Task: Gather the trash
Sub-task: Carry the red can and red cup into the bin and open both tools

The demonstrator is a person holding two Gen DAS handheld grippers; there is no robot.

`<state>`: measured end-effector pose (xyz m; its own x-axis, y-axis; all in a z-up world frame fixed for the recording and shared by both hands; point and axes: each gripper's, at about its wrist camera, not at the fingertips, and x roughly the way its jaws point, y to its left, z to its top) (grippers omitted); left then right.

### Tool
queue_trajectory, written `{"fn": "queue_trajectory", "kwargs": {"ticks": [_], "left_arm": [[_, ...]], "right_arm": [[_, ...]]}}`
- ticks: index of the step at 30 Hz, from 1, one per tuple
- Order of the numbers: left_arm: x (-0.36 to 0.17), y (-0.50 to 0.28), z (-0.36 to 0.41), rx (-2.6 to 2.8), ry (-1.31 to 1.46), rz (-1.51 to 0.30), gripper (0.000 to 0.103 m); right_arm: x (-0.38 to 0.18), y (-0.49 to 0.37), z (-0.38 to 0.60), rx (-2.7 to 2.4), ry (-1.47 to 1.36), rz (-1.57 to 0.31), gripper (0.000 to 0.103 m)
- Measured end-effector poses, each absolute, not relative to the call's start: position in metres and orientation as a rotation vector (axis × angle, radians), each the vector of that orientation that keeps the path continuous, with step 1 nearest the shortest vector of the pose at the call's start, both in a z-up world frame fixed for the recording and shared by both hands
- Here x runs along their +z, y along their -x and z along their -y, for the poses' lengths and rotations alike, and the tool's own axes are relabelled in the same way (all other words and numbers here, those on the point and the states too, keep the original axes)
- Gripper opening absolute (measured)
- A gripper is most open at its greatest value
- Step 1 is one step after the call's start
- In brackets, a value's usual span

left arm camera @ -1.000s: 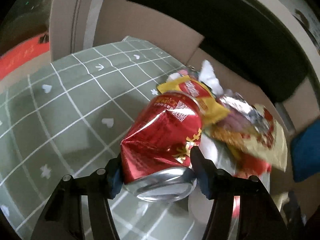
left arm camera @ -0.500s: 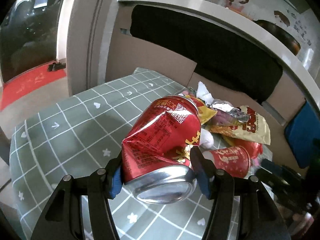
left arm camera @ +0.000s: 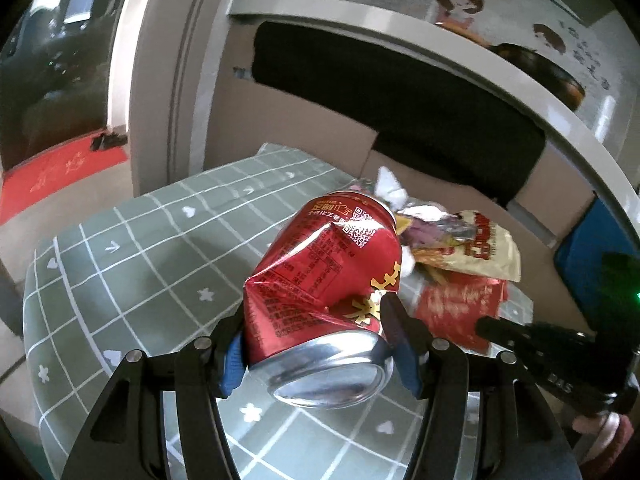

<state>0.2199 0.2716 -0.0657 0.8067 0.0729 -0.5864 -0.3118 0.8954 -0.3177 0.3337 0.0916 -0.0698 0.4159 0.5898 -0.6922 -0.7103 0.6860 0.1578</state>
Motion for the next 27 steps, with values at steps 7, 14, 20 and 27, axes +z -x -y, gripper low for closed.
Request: {"fn": "queue_trajectory", "kwargs": {"ticks": [7, 14, 20, 27], "left_arm": [[-0.039, -0.216, -0.211, 0.115, 0.333, -0.547, 0.061], [-0.022, -0.212, -0.151, 0.05, 0.273, -0.536, 0.061], [-0.004, -0.206, -0.098, -0.016, 0.203, -0.5, 0.061], [0.006, -0.218, -0.026, -0.15, 0.162, -0.498, 0.061]], "right_arm": [[-0.03, -0.3, -0.021, 0.695, 0.119, -0.694, 0.004], [-0.002, -0.274, 0.028, 0.651, 0.056, -0.623, 0.004], [0.019, -0.245, 0.071, 0.578, 0.031, -0.534, 0.004], [0.03, -0.215, 0.144, 0.419, 0.005, -0.488, 0.004]]}}
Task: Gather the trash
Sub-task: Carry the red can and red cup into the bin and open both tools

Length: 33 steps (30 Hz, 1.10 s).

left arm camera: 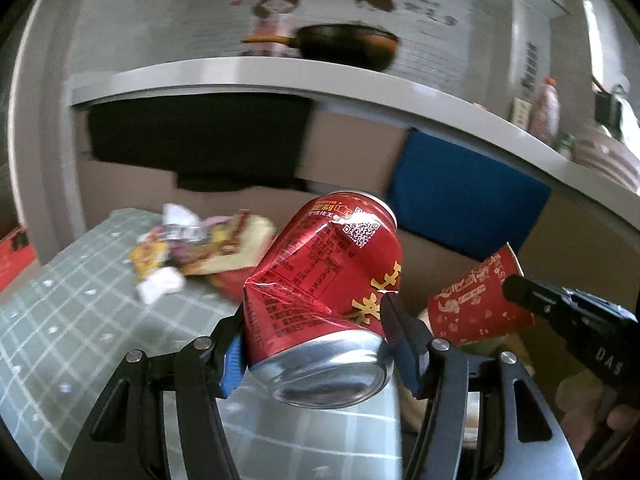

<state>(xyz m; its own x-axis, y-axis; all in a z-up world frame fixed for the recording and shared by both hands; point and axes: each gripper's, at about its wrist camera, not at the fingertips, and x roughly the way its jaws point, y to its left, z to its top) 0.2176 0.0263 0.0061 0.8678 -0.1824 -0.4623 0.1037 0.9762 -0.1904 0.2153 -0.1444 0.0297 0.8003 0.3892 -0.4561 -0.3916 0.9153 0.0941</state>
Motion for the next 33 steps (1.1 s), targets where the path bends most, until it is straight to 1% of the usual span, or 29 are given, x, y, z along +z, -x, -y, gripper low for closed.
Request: {"fn": "queue_trajectory", "kwargs": {"ticks": [7, 13, 18, 21, 22, 26, 30, 33], "left_arm": [[-0.002, -0.241, 0.043, -0.282, 0.113, -0.541, 0.061], [-0.026, -0.266, 0.075, -0.353, 0.092, -0.619, 0.061], [-0.046, -0.284, 0.092, -0.399, 0.099, -0.68, 0.061], [-0.058, -0.294, 0.1, -0.427, 0.104, -0.727, 0.057], [-0.061, -0.295, 0.102, -0.431, 0.102, -0.737, 0.055], [-0.068, -0.3, 0.109, -0.449, 0.089, -0.739, 0.051], [-0.072, -0.309, 0.114, -0.483, 0.105, -0.753, 0.042], [-0.072, -0.315, 0.114, -0.472, 0.119, -0.773, 0.042]], "right_arm": [[0.021, -0.203, 0.206, 0.263, -0.017, -0.491, 0.004], [0.004, -0.211, 0.242, 0.179, -0.055, -0.52, 0.004], [-0.013, -0.223, 0.251, 0.17, -0.072, -0.558, 0.004], [-0.022, -0.23, 0.255, 0.168, -0.082, -0.574, 0.004], [-0.024, -0.232, 0.257, 0.168, -0.086, -0.578, 0.004], [-0.032, -0.238, 0.261, 0.171, -0.098, -0.594, 0.004], [-0.038, -0.243, 0.264, 0.169, -0.101, -0.608, 0.004], [-0.04, -0.245, 0.267, 0.169, -0.114, -0.614, 0.004]]}}
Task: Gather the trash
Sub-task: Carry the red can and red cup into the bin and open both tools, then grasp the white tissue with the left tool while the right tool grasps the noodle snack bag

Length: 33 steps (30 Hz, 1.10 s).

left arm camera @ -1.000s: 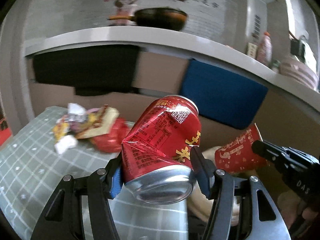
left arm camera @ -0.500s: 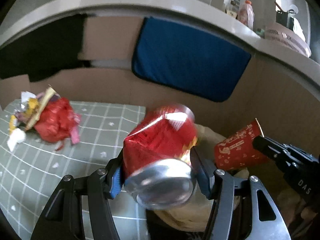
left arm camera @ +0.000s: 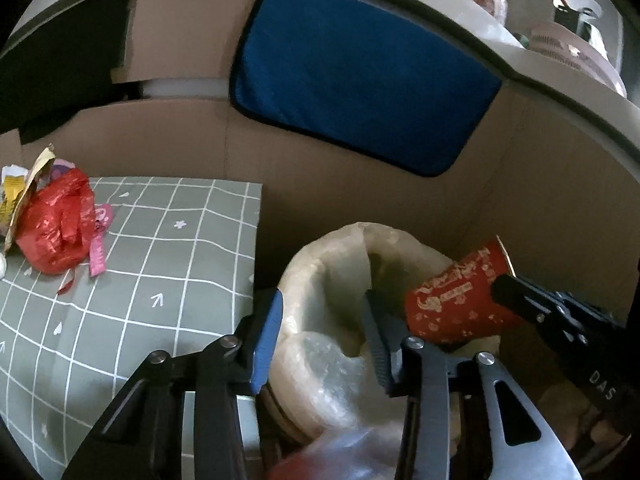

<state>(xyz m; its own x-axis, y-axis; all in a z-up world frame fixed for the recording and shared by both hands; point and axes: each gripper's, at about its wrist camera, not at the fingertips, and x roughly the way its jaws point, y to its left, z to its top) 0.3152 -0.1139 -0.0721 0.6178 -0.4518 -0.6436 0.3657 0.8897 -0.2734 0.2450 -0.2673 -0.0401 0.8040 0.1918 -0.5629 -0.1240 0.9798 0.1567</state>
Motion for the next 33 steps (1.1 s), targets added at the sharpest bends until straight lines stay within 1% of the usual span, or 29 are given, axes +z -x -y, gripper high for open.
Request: {"fn": "queue_trajectory", "kwargs": {"ticks": [11, 12, 14, 16, 17, 26, 30, 32, 33], "left_arm": [[-0.065, -0.311, 0.08, -0.408, 0.174, -0.771, 0.042], [-0.064, -0.31, 0.078, -0.406, 0.18, -0.765, 0.042], [-0.063, -0.308, 0.075, -0.406, 0.189, -0.765, 0.043], [-0.061, -0.305, 0.071, -0.407, 0.194, -0.769, 0.043], [-0.06, -0.303, 0.068, -0.399, 0.194, -0.766, 0.043], [-0.047, -0.274, 0.039, -0.278, 0.132, -0.695, 0.044], [-0.024, -0.254, 0.009, -0.224, 0.116, -0.616, 0.044], [-0.011, -0.244, -0.01, -0.191, 0.112, -0.572, 0.044], [-0.006, -0.242, -0.018, -0.175, 0.111, -0.558, 0.044]], "right_arm": [[-0.049, -0.255, 0.266, 0.182, -0.111, -0.642, 0.004], [-0.05, -0.255, 0.265, 0.187, -0.109, -0.643, 0.006], [-0.05, -0.254, 0.266, 0.172, -0.123, -0.633, 0.016], [-0.051, -0.251, 0.27, 0.157, -0.153, -0.621, 0.041], [-0.051, -0.251, 0.271, 0.158, -0.164, -0.617, 0.043], [-0.045, -0.247, 0.254, 0.212, -0.178, -0.622, 0.044], [-0.028, -0.239, 0.221, 0.241, -0.098, -0.574, 0.044], [-0.011, -0.232, 0.197, 0.25, -0.042, -0.518, 0.047], [-0.004, -0.23, 0.188, 0.256, -0.026, -0.496, 0.053]]}}
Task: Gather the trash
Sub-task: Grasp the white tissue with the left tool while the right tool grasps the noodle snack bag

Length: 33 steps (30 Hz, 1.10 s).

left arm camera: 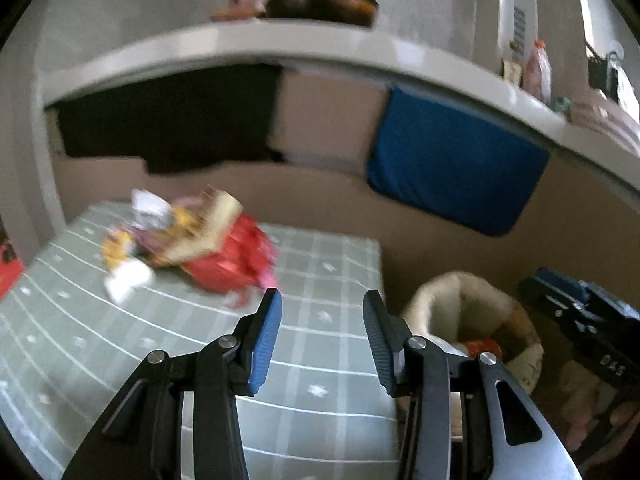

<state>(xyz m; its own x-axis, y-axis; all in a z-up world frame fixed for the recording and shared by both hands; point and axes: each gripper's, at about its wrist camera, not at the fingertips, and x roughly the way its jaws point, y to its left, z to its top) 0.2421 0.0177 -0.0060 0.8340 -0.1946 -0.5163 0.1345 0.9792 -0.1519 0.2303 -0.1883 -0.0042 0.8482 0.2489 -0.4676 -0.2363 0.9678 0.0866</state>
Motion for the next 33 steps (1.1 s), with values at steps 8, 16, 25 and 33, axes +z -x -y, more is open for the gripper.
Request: {"fn": "queue_trajectory", "kwargs": {"ticks": [8, 16, 25, 33], "left_arm": [[0.035, -0.236, -0.141, 0.005, 0.267, -0.434, 0.044], [-0.001, -0.3, -0.253, 0.092, 0.489, -0.5, 0.064], [-0.074, -0.37, -0.254, 0.117, 0.5, -0.632, 0.064], [-0.079, -0.389, -0.254, 0.087, 0.489, -0.636, 0.064]], "right_arm": [[0.042, -0.247, 0.106, 0.381, 0.059, -0.411, 0.065], [0.016, -0.305, 0.047, 0.449, 0.12, -0.464, 0.065], [-0.029, -0.387, 0.027, 0.523, 0.012, -0.594, 0.065], [-0.04, -0.447, -0.011, 0.57, -0.005, -0.663, 0.065]]}}
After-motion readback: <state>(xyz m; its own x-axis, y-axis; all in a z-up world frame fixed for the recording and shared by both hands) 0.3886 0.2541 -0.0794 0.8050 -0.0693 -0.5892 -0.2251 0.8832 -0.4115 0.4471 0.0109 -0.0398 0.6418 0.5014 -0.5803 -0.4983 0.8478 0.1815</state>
